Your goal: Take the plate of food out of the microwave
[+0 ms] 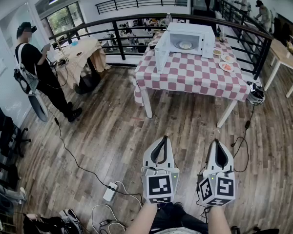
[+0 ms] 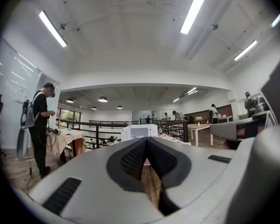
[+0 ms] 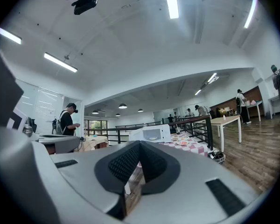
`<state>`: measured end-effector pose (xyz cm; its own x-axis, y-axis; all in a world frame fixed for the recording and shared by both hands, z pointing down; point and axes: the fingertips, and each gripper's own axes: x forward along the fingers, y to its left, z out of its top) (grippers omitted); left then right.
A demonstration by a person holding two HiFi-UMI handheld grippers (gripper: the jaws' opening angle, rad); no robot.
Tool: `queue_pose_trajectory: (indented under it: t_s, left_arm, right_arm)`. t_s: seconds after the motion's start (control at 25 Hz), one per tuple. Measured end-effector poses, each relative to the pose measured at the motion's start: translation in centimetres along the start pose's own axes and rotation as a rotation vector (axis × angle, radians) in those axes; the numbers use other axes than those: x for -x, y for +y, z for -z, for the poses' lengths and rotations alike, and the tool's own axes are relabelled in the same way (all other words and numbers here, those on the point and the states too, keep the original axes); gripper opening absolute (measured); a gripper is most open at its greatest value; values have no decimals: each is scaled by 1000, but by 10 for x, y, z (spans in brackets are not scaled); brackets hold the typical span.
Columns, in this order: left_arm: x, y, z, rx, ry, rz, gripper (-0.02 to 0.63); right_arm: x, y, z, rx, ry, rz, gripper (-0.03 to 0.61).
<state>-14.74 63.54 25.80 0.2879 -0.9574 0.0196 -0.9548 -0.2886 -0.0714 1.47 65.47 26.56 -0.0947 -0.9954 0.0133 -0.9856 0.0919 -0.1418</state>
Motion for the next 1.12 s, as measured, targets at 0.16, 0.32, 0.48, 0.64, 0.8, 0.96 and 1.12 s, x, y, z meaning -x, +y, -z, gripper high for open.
queue_pose_trajectory:
  t_s: [0.16, 0.32, 0.48, 0.64, 0.8, 0.96, 1.12]
  left_arm:
    - [-3, -1, 1, -1, 0, 1, 12]
    - [-3, -1, 1, -1, 0, 2, 12]
    - [-4, -1, 2, 1, 1, 2, 12]
    - [-7, -5, 5, 1, 11, 6, 12]
    - [-11, -12, 6, 1, 12, 7, 12]
    - [-12, -19, 6, -1, 11, -3, 12]
    - [-15, -29, 8, -6, 16, -12, 12]
  right_arm:
    - [-3, 0, 0, 2, -1, -3, -6]
    - [-4, 1, 1, 4, 1, -4, -6]
    - [-4, 1, 2, 3, 7, -6, -6]
    - [-6, -5, 4, -13, 6, 0, -5]
    - [-7, -13, 7, -22, 11, 6, -5]
    - [-4, -23, 7, -18, 13, 5, -5]
    - [-5, -37, 10, -20, 19, 1, -5]
